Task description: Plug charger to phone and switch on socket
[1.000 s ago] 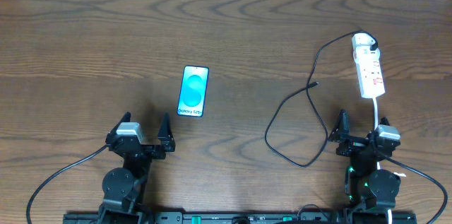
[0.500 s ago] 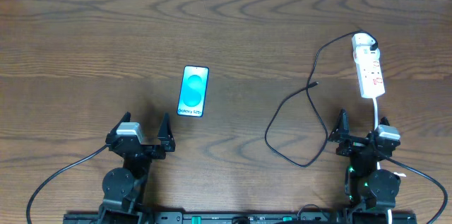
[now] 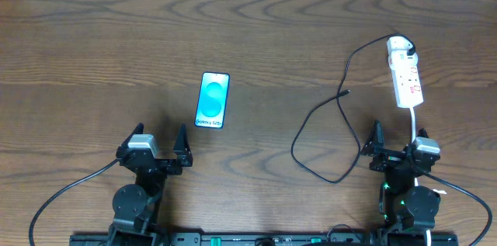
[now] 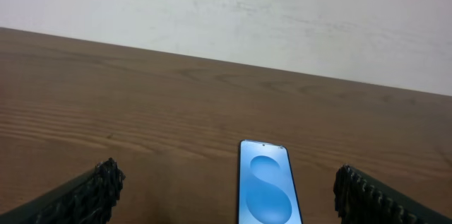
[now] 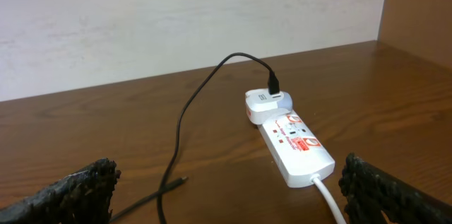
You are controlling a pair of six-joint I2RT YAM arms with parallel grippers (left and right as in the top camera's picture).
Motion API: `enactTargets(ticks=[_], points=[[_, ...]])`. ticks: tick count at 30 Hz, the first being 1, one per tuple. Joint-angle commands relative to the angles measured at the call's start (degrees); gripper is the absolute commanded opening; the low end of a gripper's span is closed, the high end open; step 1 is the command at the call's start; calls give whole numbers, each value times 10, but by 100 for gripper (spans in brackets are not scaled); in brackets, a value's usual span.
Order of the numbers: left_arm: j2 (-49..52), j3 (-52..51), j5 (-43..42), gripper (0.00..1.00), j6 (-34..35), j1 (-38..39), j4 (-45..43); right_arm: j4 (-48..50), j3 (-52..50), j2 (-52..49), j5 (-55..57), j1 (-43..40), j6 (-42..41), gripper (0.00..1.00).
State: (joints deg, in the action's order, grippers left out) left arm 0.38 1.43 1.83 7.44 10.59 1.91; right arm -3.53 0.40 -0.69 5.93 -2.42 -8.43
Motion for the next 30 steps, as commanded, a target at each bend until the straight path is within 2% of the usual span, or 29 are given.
enactTargets(ticks=[1, 6, 12, 24, 30], points=[[-2, -12, 3, 98, -6, -2, 21, -2, -1, 2, -3, 4, 8, 99], [-2, -12, -3, 98, 11, -2, 19, -2, -1, 2, -3, 4, 8, 99], [-2, -9, -53, 98, 26, -2, 19, -2, -1, 2, -3, 4, 8, 99], [3, 26, -55, 98, 36, -2, 19, -2, -1, 2, -3, 4, 8, 99], [45, 53, -55, 98, 36, -2, 19, -2, -1, 2, -3, 4, 8, 99]])
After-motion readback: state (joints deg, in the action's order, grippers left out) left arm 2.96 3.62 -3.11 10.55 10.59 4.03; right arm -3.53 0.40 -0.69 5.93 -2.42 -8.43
